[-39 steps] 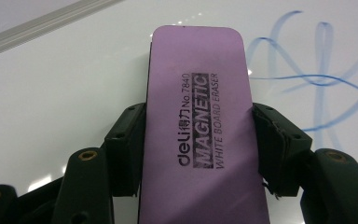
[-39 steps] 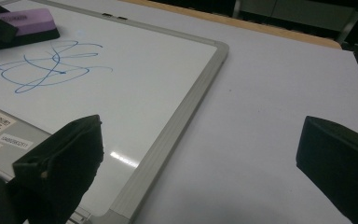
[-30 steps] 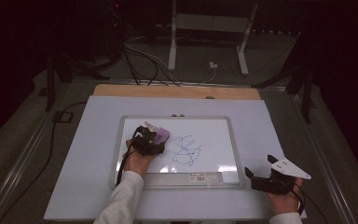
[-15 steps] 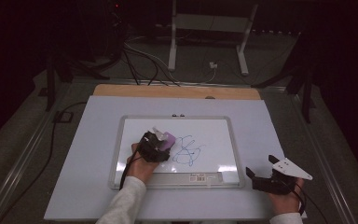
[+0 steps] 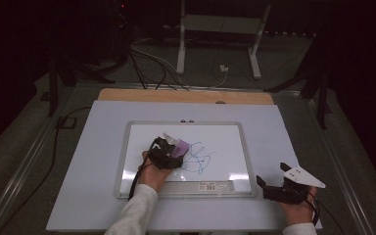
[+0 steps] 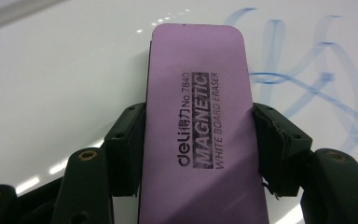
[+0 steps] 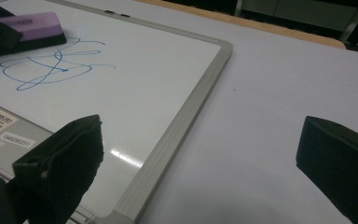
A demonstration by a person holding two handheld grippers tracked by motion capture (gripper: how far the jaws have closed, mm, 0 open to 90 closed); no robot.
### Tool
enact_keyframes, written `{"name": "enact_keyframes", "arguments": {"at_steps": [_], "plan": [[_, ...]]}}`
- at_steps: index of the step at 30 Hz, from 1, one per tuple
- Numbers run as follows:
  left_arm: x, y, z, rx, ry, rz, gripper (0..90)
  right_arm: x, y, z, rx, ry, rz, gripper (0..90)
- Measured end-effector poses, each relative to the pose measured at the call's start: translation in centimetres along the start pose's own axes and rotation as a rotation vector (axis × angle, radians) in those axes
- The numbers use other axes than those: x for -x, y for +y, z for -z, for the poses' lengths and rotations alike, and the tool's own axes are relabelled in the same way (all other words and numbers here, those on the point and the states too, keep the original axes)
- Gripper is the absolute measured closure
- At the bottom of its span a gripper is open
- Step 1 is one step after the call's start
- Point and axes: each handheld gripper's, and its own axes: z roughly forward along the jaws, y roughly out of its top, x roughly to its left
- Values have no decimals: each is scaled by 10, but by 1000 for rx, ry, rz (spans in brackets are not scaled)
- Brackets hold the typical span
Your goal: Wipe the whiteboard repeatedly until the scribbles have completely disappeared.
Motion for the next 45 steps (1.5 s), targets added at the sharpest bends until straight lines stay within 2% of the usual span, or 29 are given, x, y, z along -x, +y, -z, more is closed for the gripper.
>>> {"name": "enact_keyframes", "arguments": {"at_steps": [4,6,9,17,18,21,24,26,29,32,34,35,37,40,44,45], "plan": [[21,2,0,-9,-43,-76,419,1,0,0,-1,-1,-5,10],[24,3,0,-8,-38,-100,419,1,0,0,0,-1,-5,10],[18,4,-3,2,-40,-70,419,1,0,1,2,-1,-2,10],[-19,17,-13,-1,63,41,420,3,-1,2,3,-5,-6,10],[-22,20,-16,0,69,61,420,3,-1,1,2,-6,-6,10],[-22,27,-22,-3,78,74,419,2,0,1,1,-4,-3,10],[-15,33,-26,-4,54,52,419,2,0,0,1,-3,0,10],[-5,34,-27,-6,35,21,419,2,0,0,0,-2,-2,10],[12,34,-27,-12,-19,-42,420,2,0,0,-1,-2,-1,10],[29,31,-24,-27,-90,-105,419,2,0,1,1,-3,0,10],[36,30,-22,-30,-88,-144,419,2,0,1,2,-3,-2,10],[36,30,-22,-32,-88,-147,419,2,0,1,1,-4,-2,10],[31,31,-23,-30,-89,-129,419,2,0,1,2,-4,-2,10],[17,33,-26,-20,-50,-94,420,3,0,2,3,-5,-6,10],[-6,37,-29,-14,14,-20,420,4,-1,3,3,-6,-8,10],[-11,39,-30,-13,41,-6,420,4,-1,3,4,-7,-9,10]]}}
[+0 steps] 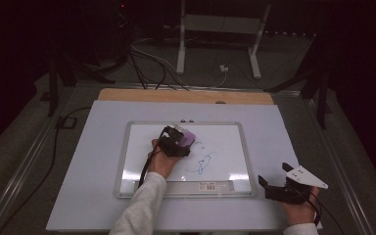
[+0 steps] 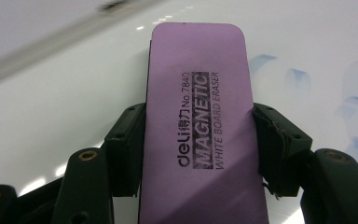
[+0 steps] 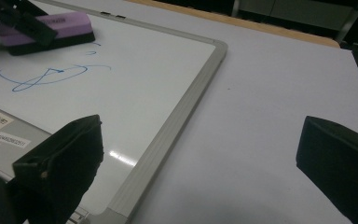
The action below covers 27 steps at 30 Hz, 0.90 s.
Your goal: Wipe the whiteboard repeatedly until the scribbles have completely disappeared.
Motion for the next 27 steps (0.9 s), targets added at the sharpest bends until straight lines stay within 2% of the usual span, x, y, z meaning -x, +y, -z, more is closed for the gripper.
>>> {"name": "enact_keyframes", "arguments": {"at_steps": [2,4,7,11,13,16,17,18,19,20,22,24,25,27], "plan": [[-7,3,-3,-3,29,34,420,0,0,0,-1,-1,0,10],[-10,7,-6,-6,29,52,420,0,0,0,-1,0,0,10],[-5,14,-10,-15,35,5,420,0,0,0,0,2,2,10],[10,22,-15,-16,-40,-64,419,-1,0,-1,-2,3,3,10],[21,24,-17,-20,-125,-104,420,-1,1,-2,-2,3,4,10],[41,23,-14,-40,-226,-221,420,-1,0,-2,-4,3,5,10],[44,22,-13,-43,-238,-246,419,-1,0,-1,-2,3,3,10],[45,22,-12,-45,-233,-250,419,-1,0,-1,-2,3,2,10],[44,22,-13,-46,-241,-238,420,-1,0,-1,-2,3,3,10],[42,22,-13,-43,-230,-235,420,-1,0,-1,-2,2,3,10],[36,23,-14,-35,-187,-204,420,0,0,0,1,2,1,10],[24,24,-16,-29,-136,-148,420,0,0,0,0,0,1,10],[15,24,-16,-29,-109,-108,420,1,0,0,0,0,-1,10],[4,24,-17,-27,-63,-61,420,1,-1,1,1,-2,-5,10]]}}
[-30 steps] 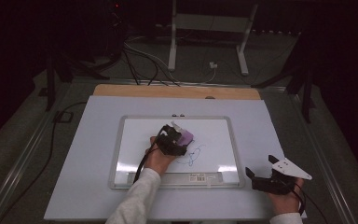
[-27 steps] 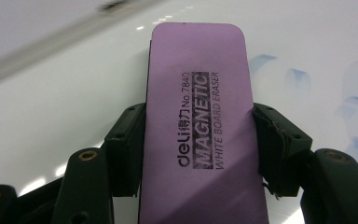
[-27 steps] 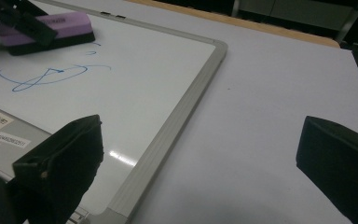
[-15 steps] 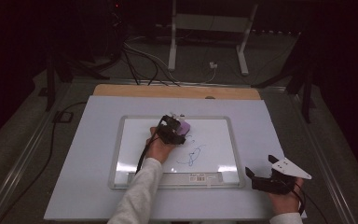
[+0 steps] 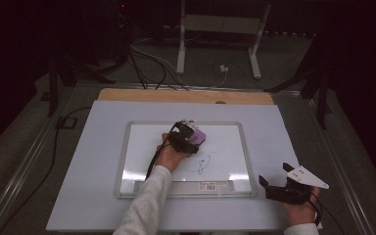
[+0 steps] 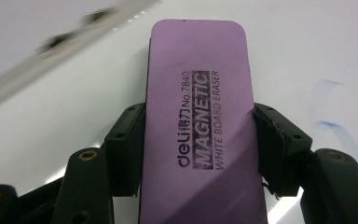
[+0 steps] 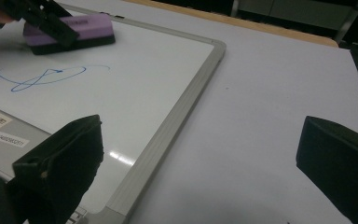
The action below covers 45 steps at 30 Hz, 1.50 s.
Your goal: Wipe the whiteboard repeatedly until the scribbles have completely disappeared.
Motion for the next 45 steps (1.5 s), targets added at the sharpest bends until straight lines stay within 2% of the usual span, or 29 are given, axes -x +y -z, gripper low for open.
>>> {"name": "enact_keyframes", "arguments": {"at_steps": [1,3,4,5,6,7,10,11,12,13,15,17,18,22,24,25,26,28,30,32,34,37,38,40,41,42,43,45], "plan": [[-6,-1,1,-1,35,31,420,0,0,0,1,0,-1,10],[-12,-1,0,-1,60,77,420,1,0,0,-1,-1,0,10],[-12,-1,0,2,58,92,420,1,0,0,-1,-1,-1,10],[-11,0,0,1,69,82,420,1,0,0,0,-1,0,10],[-8,1,-1,3,71,60,420,1,0,0,-1,0,0,10],[-4,2,-2,5,25,39,420,0,0,0,-2,1,1,10],[9,5,-4,0,-45,-27,420,-1,0,-1,-4,3,5,10],[16,6,-5,-2,-103,-75,420,-1,1,-2,-3,5,6,10],[24,6,-4,-9,-136,-135,420,-2,1,-2,-4,6,6,10],[30,6,-4,-18,-176,-174,420,-2,1,-2,-4,7,7,10],[37,5,-2,-26,-220,-237,420,-2,1,-3,-4,8,8,10],[35,5,-2,-22,-222,-220,420,-2,0,-3,-6,7,7,10],[33,5,-2,-19,-196,-206,420,-2,0,-2,-5,6,6,10],[14,6,-5,-2,-72,-58,420,-1,0,0,-2,2,3,10],[5,5,-3,-3,7,11,420,0,0,0,0,-1,-2,10],[1,4,-3,-3,29,41,420,1,-1,1,0,-2,-3,10],[0,4,-3,-3,30,62,420,2,-1,1,0,-3,-4,10],[6,5,-3,-1,44,26,419,2,-1,1,-2,-3,-4,10],[15,5,-5,8,-24,-18,420,1,-1,0,-2,-2,-1,10],[25,7,-6,11,-47,-48,420,0,0,0,-4,-1,3,10],[37,7,-7,8,-128,-108,420,-1,0,-1,-4,1,5,10],[55,6,-3,-16,-236,-246,420,-2,0,-2,-6,3,6,10],[59,6,-2,-28,-263,-284,420,-2,0,-2,-6,4,7,10],[60,4,1,-45,-310,-330,420,-2,0,-2,-9,4,5,10],[59,4,1,-44,-315,-337,420,-2,0,-2,-9,3,6,10],[58,4,1,-43,-317,-321,420,-2,0,-2,-8,3,6,10],[57,4,0,-38,-281,-313,420,-2,0,-2,-6,2,6,10],[53,5,-2,-28,-238,-255,419,-2,0,-1,-7,0,6,10]]}}
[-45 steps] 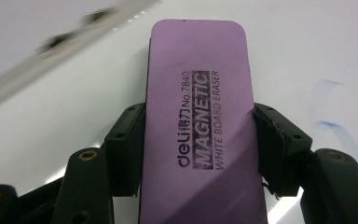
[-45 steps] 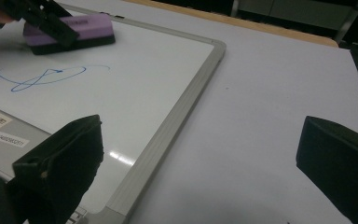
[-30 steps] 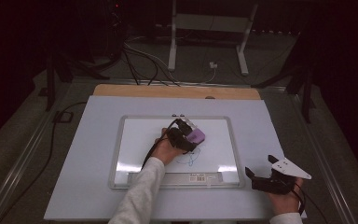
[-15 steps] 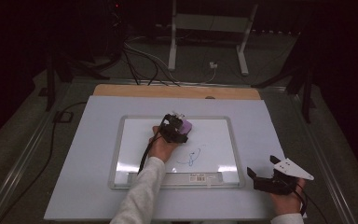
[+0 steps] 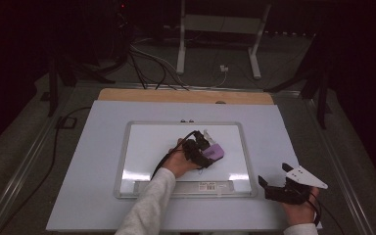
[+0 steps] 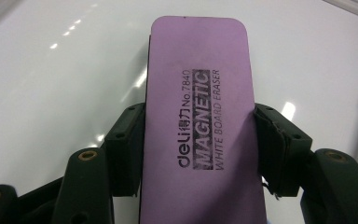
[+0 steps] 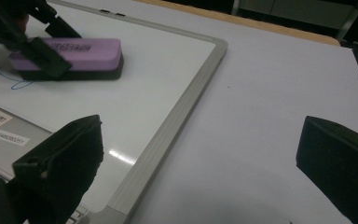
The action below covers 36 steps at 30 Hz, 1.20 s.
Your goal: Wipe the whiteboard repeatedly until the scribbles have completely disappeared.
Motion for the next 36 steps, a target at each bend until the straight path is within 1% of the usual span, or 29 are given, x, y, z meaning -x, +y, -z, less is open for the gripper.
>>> {"name": "enact_keyframes", "arguments": {"at_steps": [2,6,7,8,9,10,11,13,14,15,17,19,20,21,22,23,24,25,26,28,29,31,33,35,36], "plan": [[-7,0,0,2,53,56,419,0,0,0,0,-1,0,10],[-19,-2,3,3,184,156,420,1,-1,1,1,-3,-4,10],[-21,-3,3,3,197,179,420,1,-1,1,1,-3,-5,10],[-23,-4,3,6,193,196,420,2,-1,1,1,-3,-4,10],[-22,-3,3,6,195,190,420,2,-1,1,1,-3,-4,10],[-20,-3,3,5,202,166,420,2,-1,1,0,-4,-5,10],[-18,-2,3,3,195,141,420,2,-1,1,1,-3,-6,10],[-14,0,1,-2,164,111,420,1,-1,1,1,-3,-3,10],[-12,1,1,0,155,104,420,1,0,0,0,-2,-1,10],[-9,2,-1,1,132,88,420,1,0,0,-1,-1,0,10],[-2,5,-3,0,93,45,420,0,0,-1,-2,1,1,10],[7,8,-6,-1,14,-1,420,-1,0,-1,-4,3,3,10],[12,9,-7,0,-26,-36,420,-1,0,-2,-4,3,4,10],[17,11,-8,-9,-41,-71,420,-1,0,-2,-5,3,4,10],[19,12,-8,-16,-40,-80,420,-1,0,-2,-5,3,4,10],[18,14,-8,-25,-43,-78,420,-1,0,-1,-5,2,4,10],[17,14,-9,-25,-33,-67,420,0,0,-1,-5,1,2,10],[15,15,-9,-21,-1,-33,420,0,0,-1,-4,0,1,10],[13,16,-10,-22,15,-18,420,0,0,-1,-3,0,1,10],[6,16,-10,-17,57,33,420,0,0,0,-1,-1,3,10],[3,16,-9,-17,84,53,421,0,0,0,0,-1,3,10],[-5,14,-7,-29,135,81,421,1,-1,1,-1,-4,2,10],[-10,13,-4,-42,169,96,421,2,-1,1,-1,-5,-1,10],[-12,12,-3,-48,167,113,421,2,-1,1,-1,-5,-1,10],[-11,12,-3,-47,173,99,421,2,-1,1,-1,-6,0,10]]}}
